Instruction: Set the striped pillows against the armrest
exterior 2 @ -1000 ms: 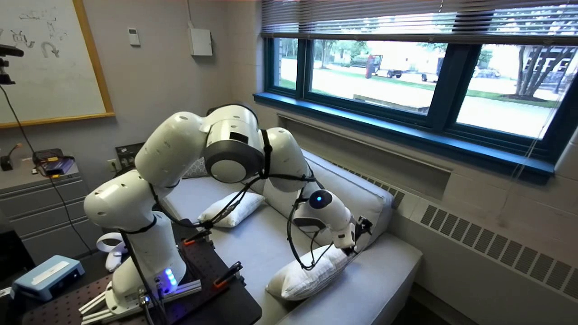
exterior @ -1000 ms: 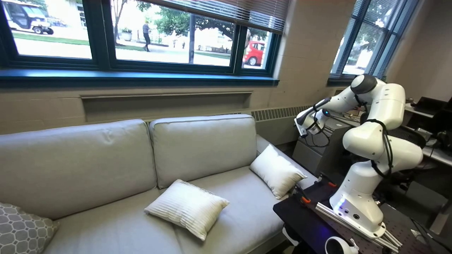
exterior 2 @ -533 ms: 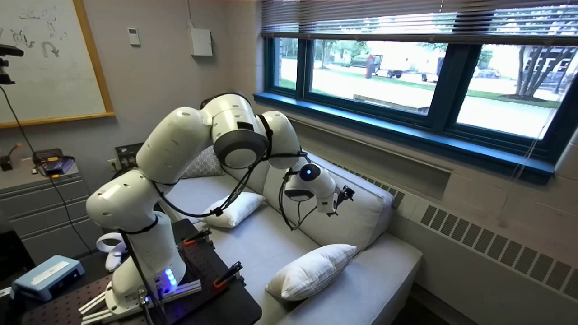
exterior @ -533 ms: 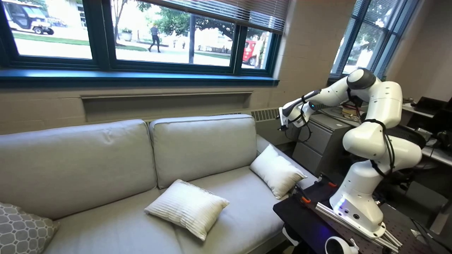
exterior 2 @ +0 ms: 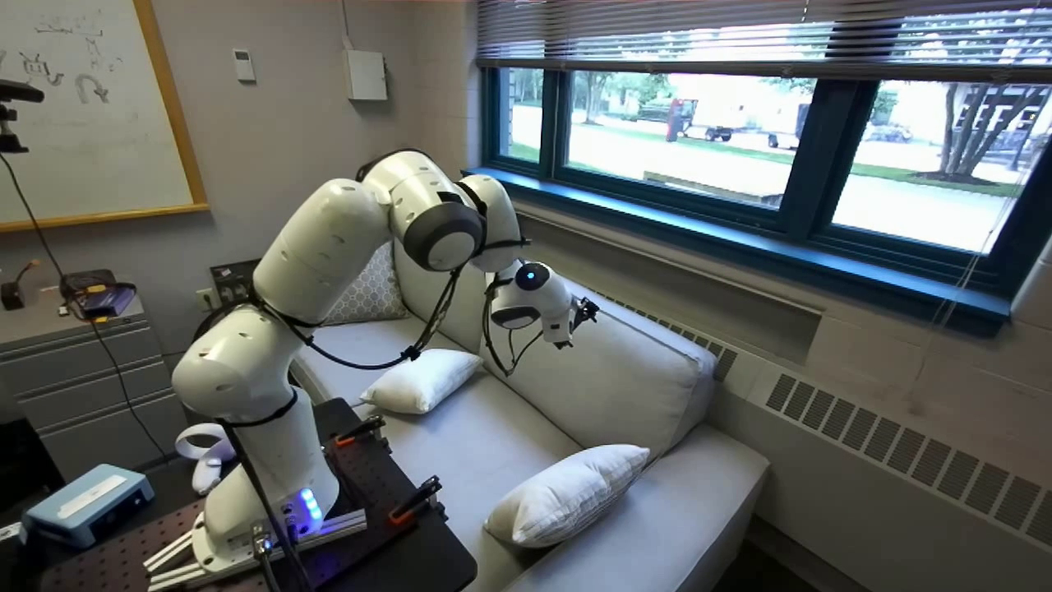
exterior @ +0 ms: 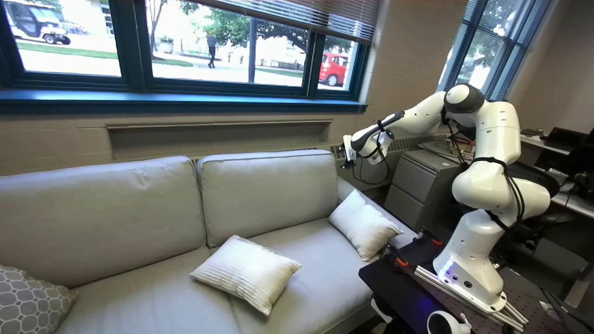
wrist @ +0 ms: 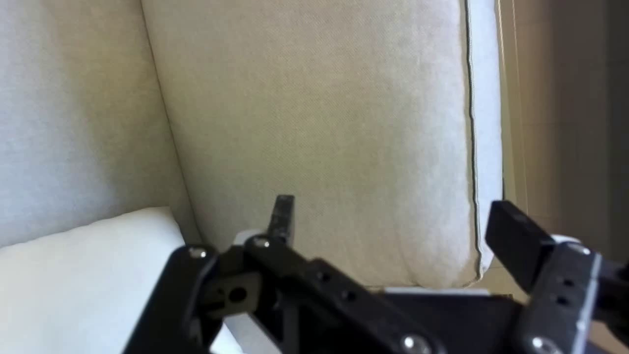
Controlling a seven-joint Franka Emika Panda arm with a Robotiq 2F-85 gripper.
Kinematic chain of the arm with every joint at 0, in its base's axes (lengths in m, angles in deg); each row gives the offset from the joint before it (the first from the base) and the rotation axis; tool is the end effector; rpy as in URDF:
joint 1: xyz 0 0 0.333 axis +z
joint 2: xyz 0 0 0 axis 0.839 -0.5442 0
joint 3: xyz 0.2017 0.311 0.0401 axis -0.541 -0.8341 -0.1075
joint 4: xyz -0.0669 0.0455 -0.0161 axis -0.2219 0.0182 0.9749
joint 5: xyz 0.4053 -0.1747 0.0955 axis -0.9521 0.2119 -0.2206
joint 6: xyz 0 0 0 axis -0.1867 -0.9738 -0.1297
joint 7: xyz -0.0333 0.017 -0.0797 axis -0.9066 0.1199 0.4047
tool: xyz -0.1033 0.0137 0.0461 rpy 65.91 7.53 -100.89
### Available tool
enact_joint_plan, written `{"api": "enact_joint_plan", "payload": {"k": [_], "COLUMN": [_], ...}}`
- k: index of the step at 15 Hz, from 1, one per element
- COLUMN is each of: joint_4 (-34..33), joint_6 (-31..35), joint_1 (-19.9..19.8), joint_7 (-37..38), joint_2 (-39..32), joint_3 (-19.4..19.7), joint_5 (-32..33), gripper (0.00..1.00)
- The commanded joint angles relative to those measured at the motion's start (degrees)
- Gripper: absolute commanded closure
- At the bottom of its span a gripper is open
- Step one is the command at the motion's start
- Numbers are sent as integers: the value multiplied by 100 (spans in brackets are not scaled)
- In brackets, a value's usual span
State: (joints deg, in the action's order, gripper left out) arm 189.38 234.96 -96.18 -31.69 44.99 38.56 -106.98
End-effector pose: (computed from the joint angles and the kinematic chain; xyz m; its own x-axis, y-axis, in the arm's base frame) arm 0.6767 -0.0710 0.2222 -0.0600 -0.9764 -0.2076 -0.7019 0.1891 -0.6867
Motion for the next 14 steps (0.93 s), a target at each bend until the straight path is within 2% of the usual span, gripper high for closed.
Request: {"api": "enact_joint_plan", "payload": {"k": [1,5,10,11,14], "joint_4": [19,-7,-518,-655,-1121], "joint_6": [-13,-48,-473,-609,-910], "joint_1": [55,-156,-641,-771,-782], "joint_7": [186,114,-37,-66,-58], "joint_2": [36,-10,-550,-684,-988], "joint_3": [95,84,-309,-452,-609], "joint_5": [153,388,1001,1040,731], "gripper": [0,0,0,0,0]}}
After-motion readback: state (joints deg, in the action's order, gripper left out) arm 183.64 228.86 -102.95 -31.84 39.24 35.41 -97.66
